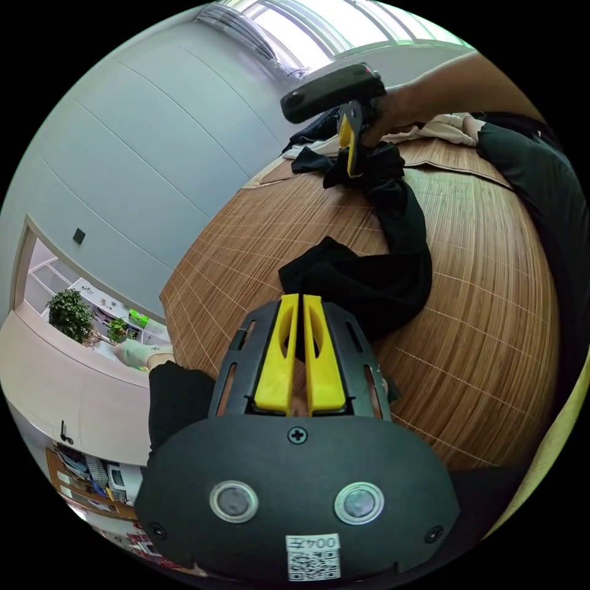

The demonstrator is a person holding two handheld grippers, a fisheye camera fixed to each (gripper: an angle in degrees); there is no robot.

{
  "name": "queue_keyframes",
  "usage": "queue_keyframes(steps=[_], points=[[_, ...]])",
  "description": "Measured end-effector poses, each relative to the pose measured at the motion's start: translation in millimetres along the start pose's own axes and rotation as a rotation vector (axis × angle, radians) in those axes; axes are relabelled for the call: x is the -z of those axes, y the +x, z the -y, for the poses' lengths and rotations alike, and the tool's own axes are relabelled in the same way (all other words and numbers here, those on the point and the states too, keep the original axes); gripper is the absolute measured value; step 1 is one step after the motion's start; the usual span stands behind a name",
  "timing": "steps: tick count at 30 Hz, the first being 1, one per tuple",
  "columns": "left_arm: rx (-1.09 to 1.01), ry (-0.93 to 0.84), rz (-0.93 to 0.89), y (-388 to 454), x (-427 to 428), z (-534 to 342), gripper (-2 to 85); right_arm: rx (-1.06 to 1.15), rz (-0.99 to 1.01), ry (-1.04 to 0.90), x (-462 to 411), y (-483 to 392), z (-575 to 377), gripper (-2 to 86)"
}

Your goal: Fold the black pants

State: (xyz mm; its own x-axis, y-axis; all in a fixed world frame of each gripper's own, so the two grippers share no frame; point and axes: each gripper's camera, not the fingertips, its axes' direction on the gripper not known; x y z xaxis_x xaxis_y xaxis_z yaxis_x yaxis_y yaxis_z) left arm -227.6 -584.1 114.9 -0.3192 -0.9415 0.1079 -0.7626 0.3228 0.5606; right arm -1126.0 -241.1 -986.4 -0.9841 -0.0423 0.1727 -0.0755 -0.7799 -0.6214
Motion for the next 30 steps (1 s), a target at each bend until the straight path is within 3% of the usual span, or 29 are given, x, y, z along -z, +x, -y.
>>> queue_keyframes(steps=[3, 5, 8, 12, 15, 18, 22, 27, 30], points=[[-0.021, -0.004, 0.002, 2, -1, -3, 0.9, 0.091, 0.007, -0.123, -32, 1, 14, 5.6], [-0.039, -0.012, 0.016, 6, -1, -5, 1.0, 0.018, 0.056, -0.107, -29, 23, 6, 4.7], [-0.044, 0.000, 0.026, 9, 2, -4, 1.1, -0.309, 0.299, 0.053, -3, 103, -50, 4.2], [-0.053, 0.013, 0.041, 14, 3, -2, 1.1, -0.897, 0.701, 0.349, 16, 215, -231, 4.7], [-0.063, 0.015, 0.063, 18, 4, -2, 1.0, -1.283, 0.972, 0.577, 5, 231, -386, 5.0], [-0.077, 0.014, 0.069, 23, 8, -3, 1.0, -1.460, 0.896, 0.597, 12, 202, -504, 5.1], [-0.095, 0.014, 0.081, 29, 10, -5, 1.0, -1.594, 0.767, 0.399, 10, 135, -617, 5.3], [-0.108, 0.009, 0.095, 38, 11, -4, 1.0, -1.717, 0.632, 0.374, 2, 84, -700, 5.3], [-0.122, 0.010, 0.102, 45, 14, -7, 0.9, -1.658, 0.533, 0.373, 4, 80, -703, 5.1]])
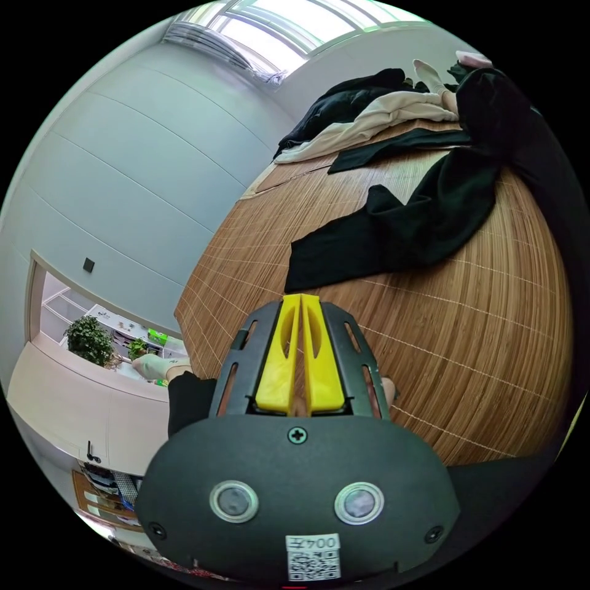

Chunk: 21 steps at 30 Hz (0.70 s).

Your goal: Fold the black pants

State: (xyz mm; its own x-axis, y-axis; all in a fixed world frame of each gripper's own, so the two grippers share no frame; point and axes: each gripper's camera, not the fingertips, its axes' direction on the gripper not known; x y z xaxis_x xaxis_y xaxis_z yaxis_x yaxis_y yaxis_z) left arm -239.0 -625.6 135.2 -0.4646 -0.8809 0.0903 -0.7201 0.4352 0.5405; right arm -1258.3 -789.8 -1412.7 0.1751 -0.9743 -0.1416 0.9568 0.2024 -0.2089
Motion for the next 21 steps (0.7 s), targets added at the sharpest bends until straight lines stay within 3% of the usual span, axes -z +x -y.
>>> queue_keyframes(steps=[4, 8, 13, 15, 21], points=[[-0.021, 0.006, 0.023, 8, 5, -3, 0.8, 0.192, -0.039, 0.125, 6, -24, -3, 4.4], [-0.004, 0.022, 0.027, 9, 12, -3, 0.7, 0.413, 0.036, 0.072, -8, -59, -4, 4.1], [0.052, 0.026, 0.009, 2, 19, -5, 0.7, 0.801, 0.824, -0.232, -16, -132, -20, 4.0], [0.063, 0.029, 0.005, 0, 22, -6, 0.7, 0.867, 0.935, -0.312, -26, -146, -31, 4.0], [0.072, 0.047, 0.003, 3, 36, -10, 0.8, 0.868, 0.698, -0.570, -103, -150, -74, 4.2]])
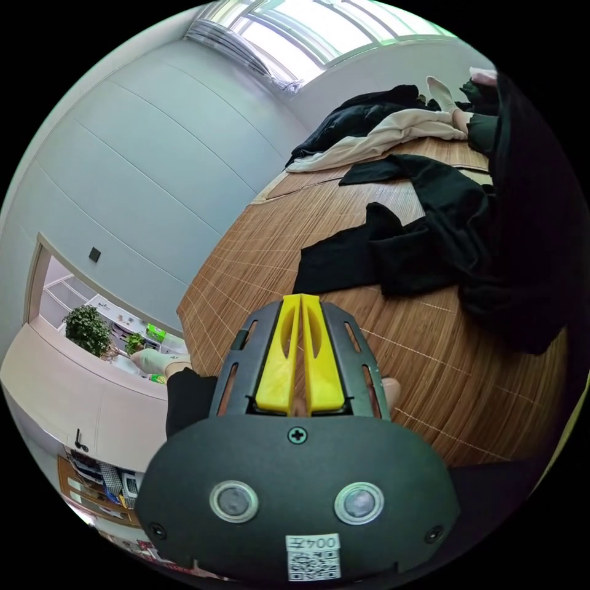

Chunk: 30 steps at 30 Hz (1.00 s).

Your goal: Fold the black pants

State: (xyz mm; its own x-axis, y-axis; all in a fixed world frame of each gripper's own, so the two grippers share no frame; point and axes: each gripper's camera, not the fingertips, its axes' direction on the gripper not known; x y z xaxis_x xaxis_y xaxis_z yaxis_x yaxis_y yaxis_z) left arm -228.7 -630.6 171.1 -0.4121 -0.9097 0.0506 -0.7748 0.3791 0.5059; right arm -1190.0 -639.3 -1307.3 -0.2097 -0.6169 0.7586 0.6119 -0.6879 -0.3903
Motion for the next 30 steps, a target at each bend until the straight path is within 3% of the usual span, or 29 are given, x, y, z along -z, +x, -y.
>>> queue_keyframes(steps=[5, 8, 12, 14, 19, 26, 30], points=[[-0.020, 0.023, -0.002, 10, 14, 2, 1.0, -0.027, 0.043, 0.018, -14, 11, -8, 4.1], [-0.055, 0.034, 0.010, 21, 23, 3, 1.0, -0.106, 0.060, 0.192, 7, 28, -17, 4.1], [-0.089, 0.049, 0.019, 34, 35, 5, 1.0, -0.369, -0.036, 0.550, 54, 60, -57, 4.1], [-0.084, 0.068, 0.003, 38, 46, 8, 1.1, -0.425, -0.087, 0.610, 65, 68, -70, 4.1], [-0.051, 0.185, -0.148, 43, 91, 24, 1.7, -0.335, -0.140, 0.397, 42, 60, -53, 4.1], [-0.327, 0.416, -0.156, 82, 190, 54, 6.9, -0.102, 0.022, 0.141, -22, 37, -9, 4.2], [-0.437, 0.459, -0.217, 89, 228, 67, 10.6, 0.008, 0.077, 0.045, -50, 21, 8, 4.2]])
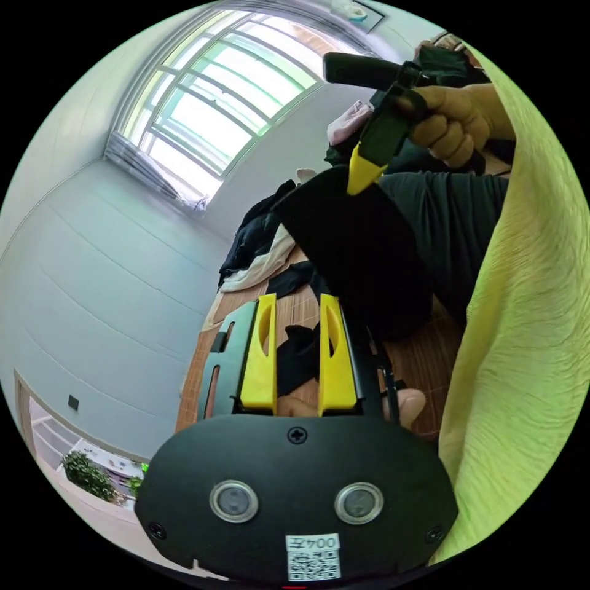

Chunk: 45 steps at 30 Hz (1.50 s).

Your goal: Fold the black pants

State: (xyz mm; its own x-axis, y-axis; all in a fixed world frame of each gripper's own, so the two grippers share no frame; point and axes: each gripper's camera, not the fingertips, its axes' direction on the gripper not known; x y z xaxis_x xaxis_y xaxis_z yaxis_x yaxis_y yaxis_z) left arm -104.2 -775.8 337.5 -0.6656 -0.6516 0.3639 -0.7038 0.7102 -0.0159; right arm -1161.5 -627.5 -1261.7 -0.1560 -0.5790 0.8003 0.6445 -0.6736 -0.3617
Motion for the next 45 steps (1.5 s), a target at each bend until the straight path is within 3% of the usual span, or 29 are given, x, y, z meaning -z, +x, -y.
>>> queue_keyframes(steps=[8, 20, 23, 25, 29, 32, 37, 41, 45], points=[[-0.254, -0.111, -0.059, 19, 26, 28, 12.7, 0.061, -0.094, -0.074, -20, -4, 14, 4.3], [-0.071, -0.104, -0.382, -7, 51, 94, 16.6, 0.164, -0.134, -0.145, -43, -1, 31, 4.3], [-0.057, -0.078, -0.388, -2, 54, 112, 14.6, 0.212, -0.147, -0.175, -44, -4, 30, 4.3], [-0.055, -0.028, -0.350, 2, 64, 123, 8.6, 0.242, -0.149, -0.210, -45, -3, 27, 4.6], [-0.074, -0.064, -0.369, 4, 78, 143, 3.3, 0.231, -0.196, -0.225, -34, 9, 23, 6.6], [-0.021, -0.071, -0.355, -2, 95, 150, 2.4, 0.101, -0.197, -0.232, -10, 48, 28, 11.2], [-0.010, -0.077, -0.295, 2, 121, 172, 1.6, -0.329, -0.070, -0.284, 12, 178, 38, 13.0], [0.010, -0.092, -0.278, 5, 138, 193, 1.3, -0.418, -0.096, -0.404, 3, 228, 35, 14.0], [0.041, -0.098, -0.280, 4, 153, 213, 1.2, -0.435, 0.018, -0.476, 4, 252, 24, 12.5]])
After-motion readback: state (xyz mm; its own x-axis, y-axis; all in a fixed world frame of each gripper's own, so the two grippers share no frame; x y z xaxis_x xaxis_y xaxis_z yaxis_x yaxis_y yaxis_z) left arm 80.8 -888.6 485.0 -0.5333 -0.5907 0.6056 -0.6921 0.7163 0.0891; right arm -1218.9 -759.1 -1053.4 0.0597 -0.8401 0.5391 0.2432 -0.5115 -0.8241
